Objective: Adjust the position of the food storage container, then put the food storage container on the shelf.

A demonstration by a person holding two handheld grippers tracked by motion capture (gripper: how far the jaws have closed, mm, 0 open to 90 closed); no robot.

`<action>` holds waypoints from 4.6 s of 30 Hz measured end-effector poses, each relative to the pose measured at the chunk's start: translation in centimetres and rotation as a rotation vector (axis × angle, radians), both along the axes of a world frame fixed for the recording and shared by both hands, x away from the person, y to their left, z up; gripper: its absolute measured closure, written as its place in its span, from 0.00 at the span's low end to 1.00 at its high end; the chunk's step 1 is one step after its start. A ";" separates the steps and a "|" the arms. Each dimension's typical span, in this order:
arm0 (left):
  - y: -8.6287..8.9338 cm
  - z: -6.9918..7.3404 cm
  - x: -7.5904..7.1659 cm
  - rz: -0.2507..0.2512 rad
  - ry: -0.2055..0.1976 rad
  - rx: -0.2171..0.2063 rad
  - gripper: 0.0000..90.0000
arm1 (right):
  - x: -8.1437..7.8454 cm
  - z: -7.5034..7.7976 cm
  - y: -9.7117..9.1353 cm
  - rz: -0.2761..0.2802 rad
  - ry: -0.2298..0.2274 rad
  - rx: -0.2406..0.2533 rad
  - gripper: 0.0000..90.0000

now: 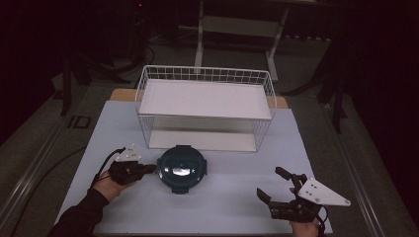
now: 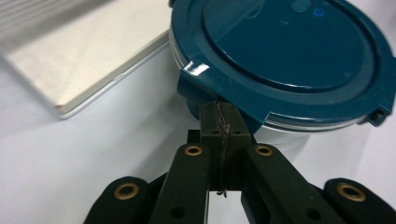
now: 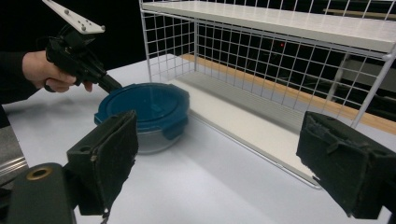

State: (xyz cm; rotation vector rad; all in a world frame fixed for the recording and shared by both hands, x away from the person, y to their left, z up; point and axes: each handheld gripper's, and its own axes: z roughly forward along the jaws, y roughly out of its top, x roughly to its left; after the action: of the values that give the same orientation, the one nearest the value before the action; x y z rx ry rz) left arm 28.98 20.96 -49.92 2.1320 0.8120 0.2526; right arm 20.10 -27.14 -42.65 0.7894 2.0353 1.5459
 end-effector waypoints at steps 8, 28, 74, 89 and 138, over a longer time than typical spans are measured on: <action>-0.4 0.4 -0.1 0.008 -0.021 0.020 1.00 | 0.1 -0.1 -0.1 -0.002 0.005 0.001 0.14; -1.2 0.6 0.7 0.044 -0.020 0.076 1.00 | 0.1 -0.2 -0.2 -0.003 0.008 0.007 0.14; -8.4 0.6 2.2 -0.081 0.011 0.040 1.00 | 0.3 -0.5 0.7 0.021 0.020 -0.008 0.14; -6.8 2.7 1.1 -0.067 -0.003 -0.048 0.49 | 0.2 -0.6 0.6 0.019 0.013 0.003 0.14; -7.6 0.2 5.5 0.124 0.519 -0.252 0.09 | 0.7 0.9 2.9 -0.017 -0.044 -0.045 0.12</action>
State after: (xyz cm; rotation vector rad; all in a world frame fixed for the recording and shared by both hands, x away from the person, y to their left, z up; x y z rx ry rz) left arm 34.51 13.34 -49.76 1.9280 1.2036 -0.3407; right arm 20.82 -24.23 -41.71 0.7470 2.0193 1.4895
